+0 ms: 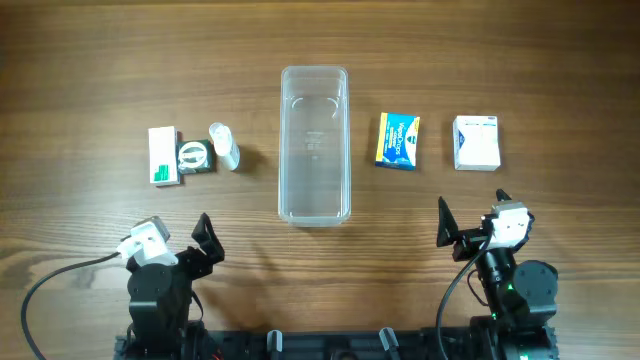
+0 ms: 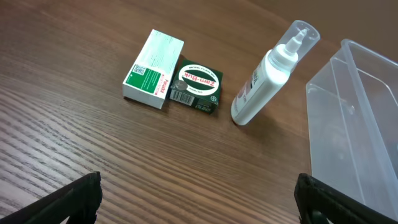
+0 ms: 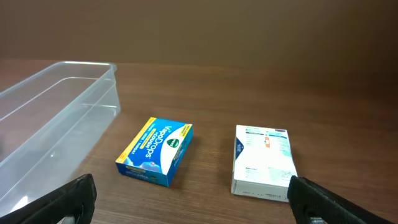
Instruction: Pack container
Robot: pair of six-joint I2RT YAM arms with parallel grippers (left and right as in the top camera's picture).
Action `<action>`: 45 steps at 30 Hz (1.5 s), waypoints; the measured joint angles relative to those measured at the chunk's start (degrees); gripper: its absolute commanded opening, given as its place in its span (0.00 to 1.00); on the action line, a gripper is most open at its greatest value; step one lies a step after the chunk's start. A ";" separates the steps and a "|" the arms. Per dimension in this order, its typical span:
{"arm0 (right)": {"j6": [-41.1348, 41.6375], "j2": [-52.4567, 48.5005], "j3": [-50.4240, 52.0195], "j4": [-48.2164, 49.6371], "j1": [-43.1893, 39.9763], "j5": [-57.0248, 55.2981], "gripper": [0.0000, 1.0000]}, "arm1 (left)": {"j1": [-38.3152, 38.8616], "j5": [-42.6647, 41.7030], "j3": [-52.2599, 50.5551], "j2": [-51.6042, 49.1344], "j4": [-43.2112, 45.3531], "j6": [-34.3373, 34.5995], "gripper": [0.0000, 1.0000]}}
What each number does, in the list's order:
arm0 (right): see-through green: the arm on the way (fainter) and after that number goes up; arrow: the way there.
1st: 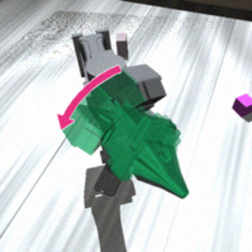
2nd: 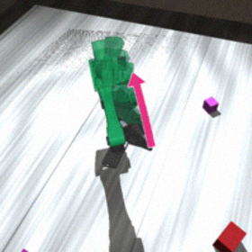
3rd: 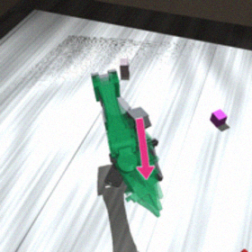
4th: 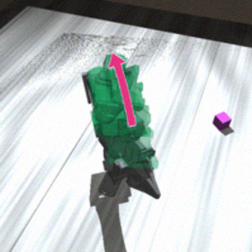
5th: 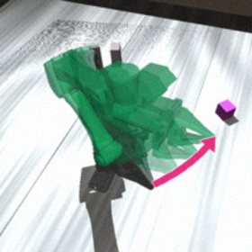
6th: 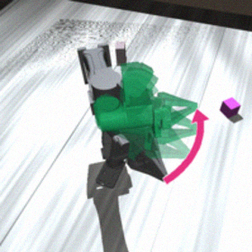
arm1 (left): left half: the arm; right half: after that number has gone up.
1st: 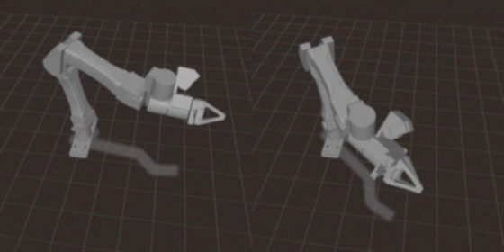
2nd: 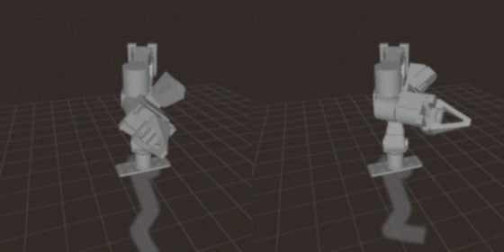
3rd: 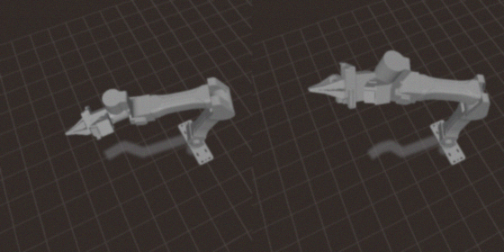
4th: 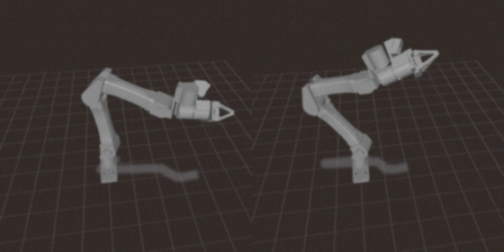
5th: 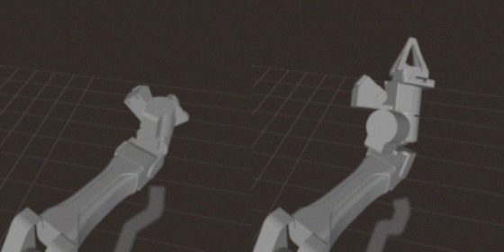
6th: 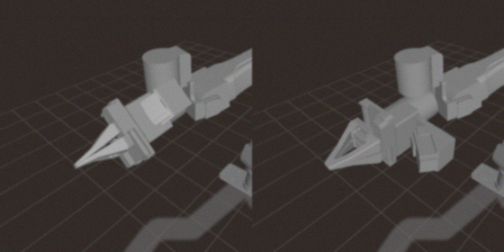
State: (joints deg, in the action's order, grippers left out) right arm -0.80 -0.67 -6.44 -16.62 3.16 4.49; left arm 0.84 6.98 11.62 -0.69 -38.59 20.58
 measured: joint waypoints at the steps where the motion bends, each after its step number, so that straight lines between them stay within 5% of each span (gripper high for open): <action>1: 0.00 0.00 0.00 0.00 0.00 0.00 1.00 | 0.00 0.00 0.00 0.00 0.00 0.00 1.00; 45: 0.00 -0.98 0.00 0.50 0.00 -0.07 1.00 | 0.00 0.00 0.00 -1.68 -0.42 0.00 1.00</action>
State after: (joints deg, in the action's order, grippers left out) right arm -0.80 -1.65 -6.44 -16.12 3.16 4.43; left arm 0.84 6.98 11.62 -2.37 -39.00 20.58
